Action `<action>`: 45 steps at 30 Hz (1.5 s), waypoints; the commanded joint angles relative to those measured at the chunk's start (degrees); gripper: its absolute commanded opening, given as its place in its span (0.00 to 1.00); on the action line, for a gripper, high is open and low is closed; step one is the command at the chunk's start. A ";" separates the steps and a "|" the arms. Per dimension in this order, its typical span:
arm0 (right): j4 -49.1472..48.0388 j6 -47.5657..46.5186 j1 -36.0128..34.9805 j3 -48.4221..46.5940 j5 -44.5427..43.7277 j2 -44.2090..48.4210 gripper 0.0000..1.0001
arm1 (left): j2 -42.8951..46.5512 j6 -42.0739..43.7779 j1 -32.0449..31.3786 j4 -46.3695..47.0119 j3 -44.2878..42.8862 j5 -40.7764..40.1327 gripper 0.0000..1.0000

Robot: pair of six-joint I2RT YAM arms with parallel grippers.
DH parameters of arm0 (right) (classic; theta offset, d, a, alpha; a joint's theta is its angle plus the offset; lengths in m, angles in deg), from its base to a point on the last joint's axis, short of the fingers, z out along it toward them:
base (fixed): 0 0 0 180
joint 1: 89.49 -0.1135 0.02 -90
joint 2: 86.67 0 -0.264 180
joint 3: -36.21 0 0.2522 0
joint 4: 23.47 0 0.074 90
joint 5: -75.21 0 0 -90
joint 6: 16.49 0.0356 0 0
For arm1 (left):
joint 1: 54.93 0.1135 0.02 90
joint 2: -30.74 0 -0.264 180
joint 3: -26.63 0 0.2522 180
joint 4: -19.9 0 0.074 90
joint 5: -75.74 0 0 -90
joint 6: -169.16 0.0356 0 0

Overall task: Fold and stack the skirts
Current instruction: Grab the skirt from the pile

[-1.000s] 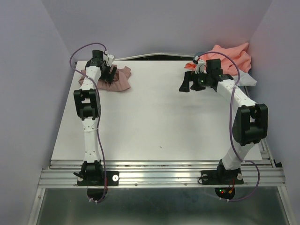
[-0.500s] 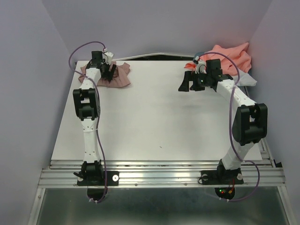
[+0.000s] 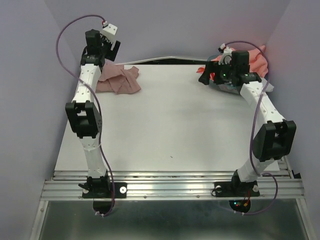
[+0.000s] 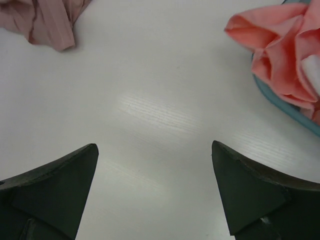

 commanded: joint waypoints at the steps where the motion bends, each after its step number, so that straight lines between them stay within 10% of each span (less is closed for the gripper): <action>1: -2.09 -1.31 5.06 -6.78 -3.53 3.74 1.00 | 16.37 -0.49 0.19 9.74 7.28 -1.31 0.99; 19: 25.92 -28.81 16.85 -41.14 -10.03 -25.07 0.88 | 51.55 -6.55 -4.12 -1.69 46.57 23.66 0.99; 32: 19.98 -32.42 16.85 -34.13 -15.30 -31.86 0.77 | 50.24 -9.98 -4.38 -2.39 51.42 24.71 0.99; 38: 17.07 -32.42 16.85 -33.15 -16.54 -30.90 0.46 | 48.56 -11.30 -4.38 -2.56 50.89 24.54 0.99; 42: 16.64 -32.25 16.85 -32.90 -15.92 -27.22 0.02 | 48.47 -11.39 -4.38 -2.74 50.72 24.45 0.99; 45: 15.93 -32.25 16.85 -33.42 -16.18 -23.70 0.01 | 48.47 -11.83 -4.38 -2.65 50.54 24.62 0.99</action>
